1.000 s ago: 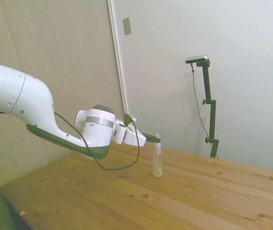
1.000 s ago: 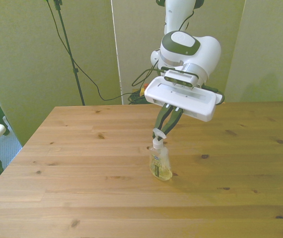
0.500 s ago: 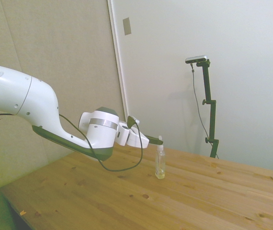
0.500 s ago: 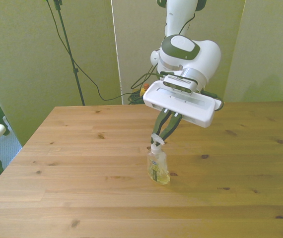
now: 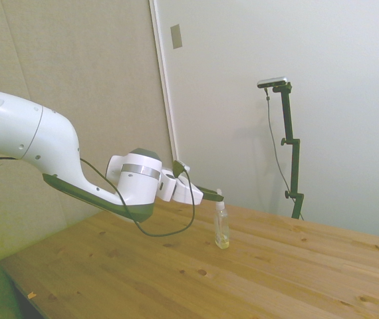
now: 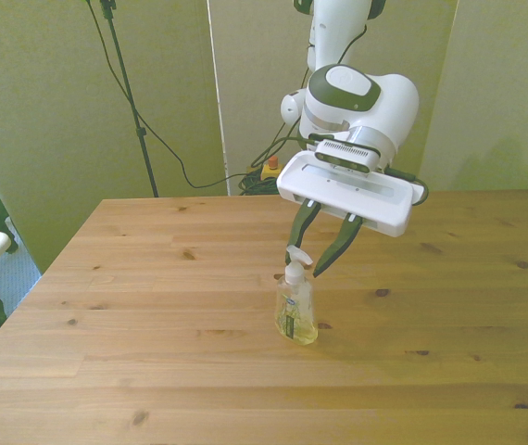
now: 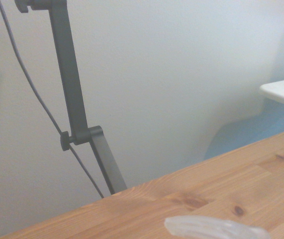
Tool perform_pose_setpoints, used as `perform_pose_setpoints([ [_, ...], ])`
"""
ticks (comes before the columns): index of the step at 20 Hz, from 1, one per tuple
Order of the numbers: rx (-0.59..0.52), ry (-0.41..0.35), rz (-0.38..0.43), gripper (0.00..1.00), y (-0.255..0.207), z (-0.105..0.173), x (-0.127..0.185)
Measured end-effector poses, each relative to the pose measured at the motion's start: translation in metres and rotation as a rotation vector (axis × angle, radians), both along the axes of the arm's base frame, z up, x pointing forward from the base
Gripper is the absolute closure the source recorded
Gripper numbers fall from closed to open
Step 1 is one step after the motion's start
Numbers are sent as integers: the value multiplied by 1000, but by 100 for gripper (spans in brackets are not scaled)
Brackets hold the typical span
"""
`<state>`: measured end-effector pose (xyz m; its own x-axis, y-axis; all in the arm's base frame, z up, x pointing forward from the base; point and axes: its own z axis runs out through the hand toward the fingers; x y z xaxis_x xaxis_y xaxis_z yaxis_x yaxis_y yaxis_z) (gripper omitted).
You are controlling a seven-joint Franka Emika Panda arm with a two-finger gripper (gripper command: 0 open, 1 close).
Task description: Stand the sanitizer
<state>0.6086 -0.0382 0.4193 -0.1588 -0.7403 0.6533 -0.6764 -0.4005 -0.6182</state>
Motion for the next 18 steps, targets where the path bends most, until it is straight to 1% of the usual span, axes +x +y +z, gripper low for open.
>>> perform_pose_setpoints([
  [2,6,2,4,0,3,0,-2],
  [6,16,28,9,0,5,-12,-10],
  [10,49,63,40,0,11,-27,-20],
  [13,98,114,64,0,14,-36,-32],
  [15,121,170,103,0,18,-35,-38],
  [18,139,276,174,0,26,-45,-59],
])
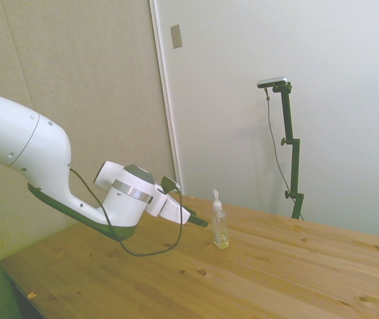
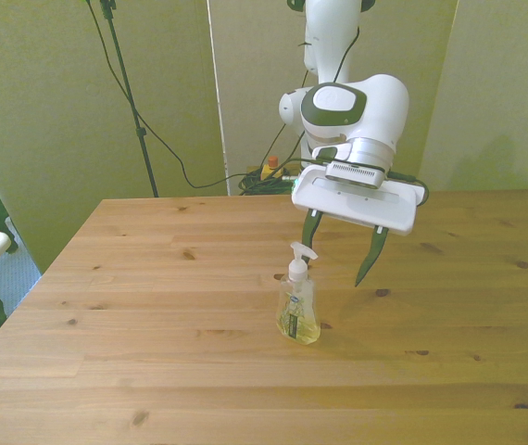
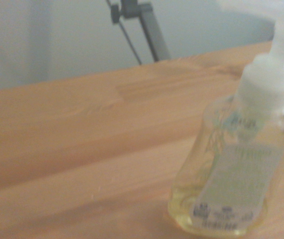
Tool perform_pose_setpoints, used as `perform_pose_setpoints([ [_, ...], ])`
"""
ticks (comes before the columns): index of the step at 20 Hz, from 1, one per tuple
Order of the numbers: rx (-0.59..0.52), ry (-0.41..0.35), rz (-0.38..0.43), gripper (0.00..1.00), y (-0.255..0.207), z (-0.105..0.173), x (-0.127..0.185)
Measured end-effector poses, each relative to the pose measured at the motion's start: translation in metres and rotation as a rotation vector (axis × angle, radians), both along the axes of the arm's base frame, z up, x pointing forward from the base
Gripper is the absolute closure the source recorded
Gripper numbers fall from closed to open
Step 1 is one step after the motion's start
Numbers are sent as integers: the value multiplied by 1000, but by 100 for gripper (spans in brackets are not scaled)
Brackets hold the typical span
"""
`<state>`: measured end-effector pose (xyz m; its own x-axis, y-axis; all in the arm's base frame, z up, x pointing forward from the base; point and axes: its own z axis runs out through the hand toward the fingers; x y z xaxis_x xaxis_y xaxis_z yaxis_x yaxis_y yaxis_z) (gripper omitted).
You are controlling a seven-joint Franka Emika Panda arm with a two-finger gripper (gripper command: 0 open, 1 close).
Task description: Stand the sanitizer
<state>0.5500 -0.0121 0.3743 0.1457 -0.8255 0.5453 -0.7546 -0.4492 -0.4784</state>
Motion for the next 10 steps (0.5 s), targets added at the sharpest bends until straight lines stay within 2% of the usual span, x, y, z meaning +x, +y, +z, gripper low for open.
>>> perform_pose_setpoints([
  [4,-4,95,70,0,6,2,-19],
  [10,0,208,125,0,16,46,-27],
])
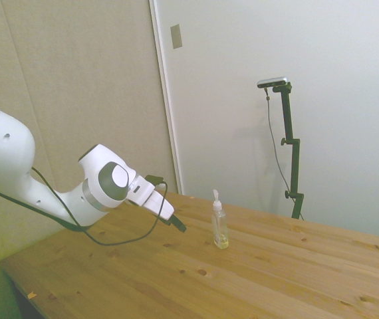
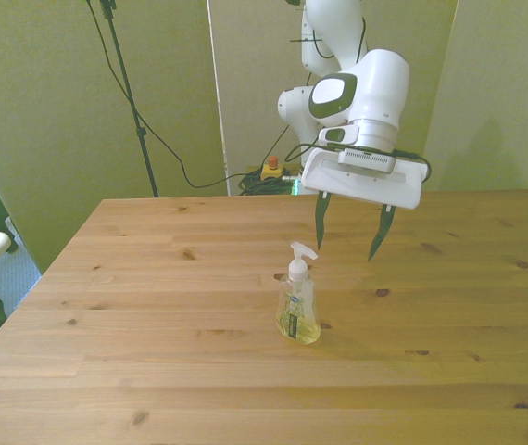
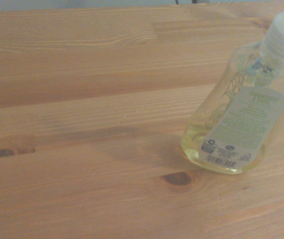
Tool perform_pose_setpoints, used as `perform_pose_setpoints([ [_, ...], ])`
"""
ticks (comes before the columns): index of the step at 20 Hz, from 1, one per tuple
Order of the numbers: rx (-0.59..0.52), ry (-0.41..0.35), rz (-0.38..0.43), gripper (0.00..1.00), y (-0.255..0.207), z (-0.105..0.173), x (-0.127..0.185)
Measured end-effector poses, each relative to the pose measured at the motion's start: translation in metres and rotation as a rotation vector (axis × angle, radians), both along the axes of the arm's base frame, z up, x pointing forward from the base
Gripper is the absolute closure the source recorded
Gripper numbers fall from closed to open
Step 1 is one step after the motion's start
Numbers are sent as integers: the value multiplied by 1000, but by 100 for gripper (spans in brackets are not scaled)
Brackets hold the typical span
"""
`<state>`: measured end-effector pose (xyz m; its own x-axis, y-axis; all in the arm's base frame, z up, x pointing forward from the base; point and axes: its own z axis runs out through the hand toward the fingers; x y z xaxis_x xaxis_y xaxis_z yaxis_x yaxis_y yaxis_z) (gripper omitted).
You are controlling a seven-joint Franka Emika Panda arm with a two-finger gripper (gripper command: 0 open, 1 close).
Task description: Stand the sanitizer
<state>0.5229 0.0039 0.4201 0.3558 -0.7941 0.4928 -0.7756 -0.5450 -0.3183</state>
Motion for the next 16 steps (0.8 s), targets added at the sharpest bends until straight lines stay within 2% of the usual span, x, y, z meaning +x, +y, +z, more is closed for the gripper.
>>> perform_pose_setpoints([
  [4,19,115,73,0,-4,45,-12],
  [7,48,181,150,0,-31,88,-23],
  [9,67,214,200,0,-53,106,-26],
  [12,106,259,260,0,-60,109,-32],
  [16,116,298,296,0,-56,97,-42],
])
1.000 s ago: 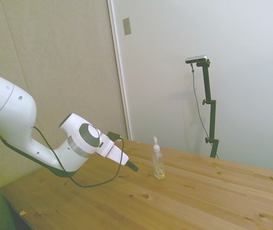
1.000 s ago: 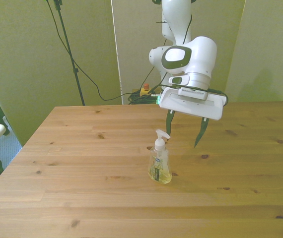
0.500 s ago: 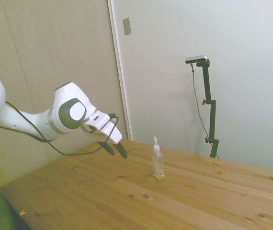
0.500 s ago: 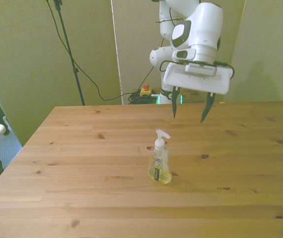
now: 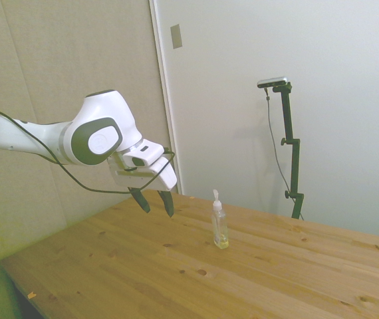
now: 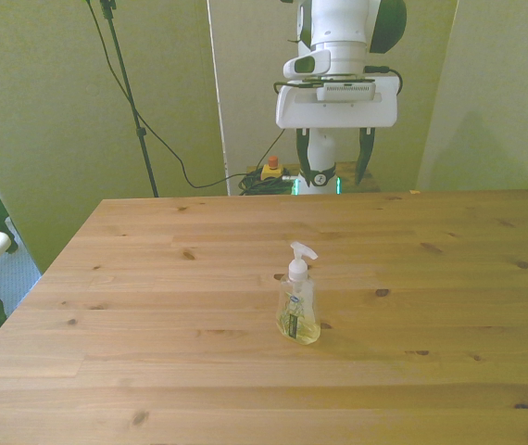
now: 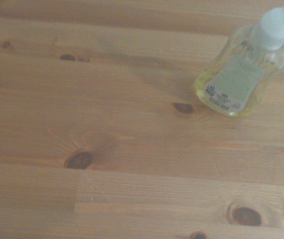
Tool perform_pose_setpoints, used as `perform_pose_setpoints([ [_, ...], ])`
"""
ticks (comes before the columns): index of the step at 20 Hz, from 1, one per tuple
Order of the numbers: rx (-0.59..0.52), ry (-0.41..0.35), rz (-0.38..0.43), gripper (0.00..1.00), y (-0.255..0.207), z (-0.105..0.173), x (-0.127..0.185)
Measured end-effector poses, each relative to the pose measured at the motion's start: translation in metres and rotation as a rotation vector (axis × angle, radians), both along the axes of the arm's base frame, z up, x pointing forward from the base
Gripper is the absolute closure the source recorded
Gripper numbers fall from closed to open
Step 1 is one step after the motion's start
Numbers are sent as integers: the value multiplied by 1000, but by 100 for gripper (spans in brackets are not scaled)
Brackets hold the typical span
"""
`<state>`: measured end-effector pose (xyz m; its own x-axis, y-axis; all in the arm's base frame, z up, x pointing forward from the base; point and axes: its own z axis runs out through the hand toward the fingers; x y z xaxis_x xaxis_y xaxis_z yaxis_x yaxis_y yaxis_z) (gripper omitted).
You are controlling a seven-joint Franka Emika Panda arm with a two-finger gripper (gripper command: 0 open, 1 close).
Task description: Stand the sanitizer
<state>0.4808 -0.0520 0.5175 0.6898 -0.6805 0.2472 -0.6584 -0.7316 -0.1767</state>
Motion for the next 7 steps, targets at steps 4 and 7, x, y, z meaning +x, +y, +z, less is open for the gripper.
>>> perform_pose_setpoints([
  [4,13,42,5,0,-5,-4,-17],
  [7,32,88,-3,0,-8,-10,-37],
])
